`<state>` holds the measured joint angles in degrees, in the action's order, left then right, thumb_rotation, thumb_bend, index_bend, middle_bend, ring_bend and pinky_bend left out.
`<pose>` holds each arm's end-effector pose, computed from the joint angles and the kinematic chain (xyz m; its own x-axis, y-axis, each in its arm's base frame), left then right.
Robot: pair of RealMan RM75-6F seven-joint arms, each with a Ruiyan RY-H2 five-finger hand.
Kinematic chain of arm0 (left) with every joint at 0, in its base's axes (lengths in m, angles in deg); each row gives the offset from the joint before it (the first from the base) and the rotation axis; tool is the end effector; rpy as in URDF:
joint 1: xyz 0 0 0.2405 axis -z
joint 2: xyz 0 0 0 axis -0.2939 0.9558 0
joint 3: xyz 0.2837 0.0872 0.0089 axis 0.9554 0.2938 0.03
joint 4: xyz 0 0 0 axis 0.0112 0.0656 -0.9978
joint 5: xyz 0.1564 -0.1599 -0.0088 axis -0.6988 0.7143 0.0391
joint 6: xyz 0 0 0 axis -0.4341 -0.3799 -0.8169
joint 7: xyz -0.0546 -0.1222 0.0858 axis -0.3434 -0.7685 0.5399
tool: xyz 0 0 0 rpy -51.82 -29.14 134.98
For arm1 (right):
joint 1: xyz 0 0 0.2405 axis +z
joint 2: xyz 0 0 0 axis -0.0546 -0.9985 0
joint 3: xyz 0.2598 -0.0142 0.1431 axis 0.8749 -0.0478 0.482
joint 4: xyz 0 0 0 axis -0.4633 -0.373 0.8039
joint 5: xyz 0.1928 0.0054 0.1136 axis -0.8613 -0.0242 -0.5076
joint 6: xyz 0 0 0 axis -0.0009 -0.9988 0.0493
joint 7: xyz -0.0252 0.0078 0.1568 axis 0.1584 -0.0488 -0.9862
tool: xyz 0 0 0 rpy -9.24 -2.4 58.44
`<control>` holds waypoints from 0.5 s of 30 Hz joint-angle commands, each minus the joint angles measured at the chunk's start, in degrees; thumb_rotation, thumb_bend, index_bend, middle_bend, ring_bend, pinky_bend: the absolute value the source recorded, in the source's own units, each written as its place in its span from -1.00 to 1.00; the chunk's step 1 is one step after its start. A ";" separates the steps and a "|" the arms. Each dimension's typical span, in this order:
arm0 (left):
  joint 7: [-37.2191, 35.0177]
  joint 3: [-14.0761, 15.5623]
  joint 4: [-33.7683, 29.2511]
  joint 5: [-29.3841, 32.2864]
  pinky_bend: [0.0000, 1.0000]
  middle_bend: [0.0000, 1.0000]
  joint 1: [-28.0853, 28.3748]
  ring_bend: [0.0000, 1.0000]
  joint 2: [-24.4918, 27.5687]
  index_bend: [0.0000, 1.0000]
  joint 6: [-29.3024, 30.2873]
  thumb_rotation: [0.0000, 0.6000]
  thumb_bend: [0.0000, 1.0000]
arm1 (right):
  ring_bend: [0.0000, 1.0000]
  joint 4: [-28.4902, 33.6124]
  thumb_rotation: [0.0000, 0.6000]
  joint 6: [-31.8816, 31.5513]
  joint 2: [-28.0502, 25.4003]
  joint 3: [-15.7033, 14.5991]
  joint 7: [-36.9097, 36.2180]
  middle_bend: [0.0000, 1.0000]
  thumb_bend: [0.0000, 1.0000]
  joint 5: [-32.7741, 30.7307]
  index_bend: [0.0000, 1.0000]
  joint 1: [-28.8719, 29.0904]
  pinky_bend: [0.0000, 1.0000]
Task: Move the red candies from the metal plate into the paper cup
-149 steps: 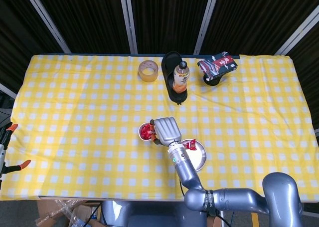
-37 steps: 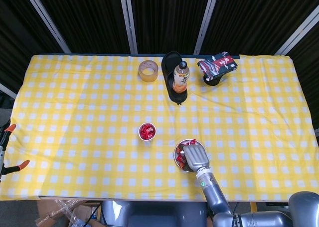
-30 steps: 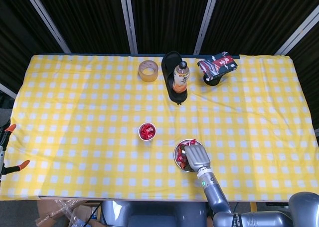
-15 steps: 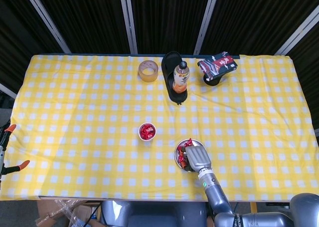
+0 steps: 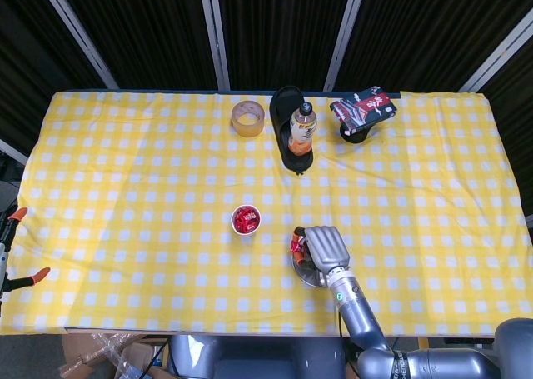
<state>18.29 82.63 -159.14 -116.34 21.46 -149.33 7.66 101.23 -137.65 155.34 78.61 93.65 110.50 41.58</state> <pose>-0.3660 0.1991 0.1768 0.3095 0.0521 0.9495 0.9403 0.1318 -0.3138 -0.1341 -0.3169 -0.0524 0.2159 -0.3898 0.8952 -0.9741 -0.1491 0.1700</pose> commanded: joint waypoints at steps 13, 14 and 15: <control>-0.92 -0.17 -0.29 0.67 -1.00 -1.00 0.24 -1.00 0.40 -1.00 -0.86 1.00 -0.91 | 0.80 -2.66 1.00 1.55 4.08 5.98 3.24 0.77 0.01 -2.06 0.13 7.43 0.79; -1.03 -0.18 -0.29 0.83 -1.00 -1.00 0.28 -1.00 0.45 -1.00 -1.04 1.00 -0.91 | 0.80 -3.18 1.00 1.77 4.54 6.29 3.51 0.77 0.01 -2.20 0.13 8.08 0.79; -1.15 -0.22 -0.32 0.95 -1.00 -1.00 0.35 -1.00 0.52 -1.00 -1.23 1.00 -0.91 | 0.80 -3.74 1.00 2.02 5.02 6.59 3.73 0.77 0.00 -2.40 0.13 8.72 0.79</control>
<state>17.22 82.44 -159.44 -115.45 21.76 -148.86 6.51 98.15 -136.03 159.71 84.69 96.95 108.45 49.55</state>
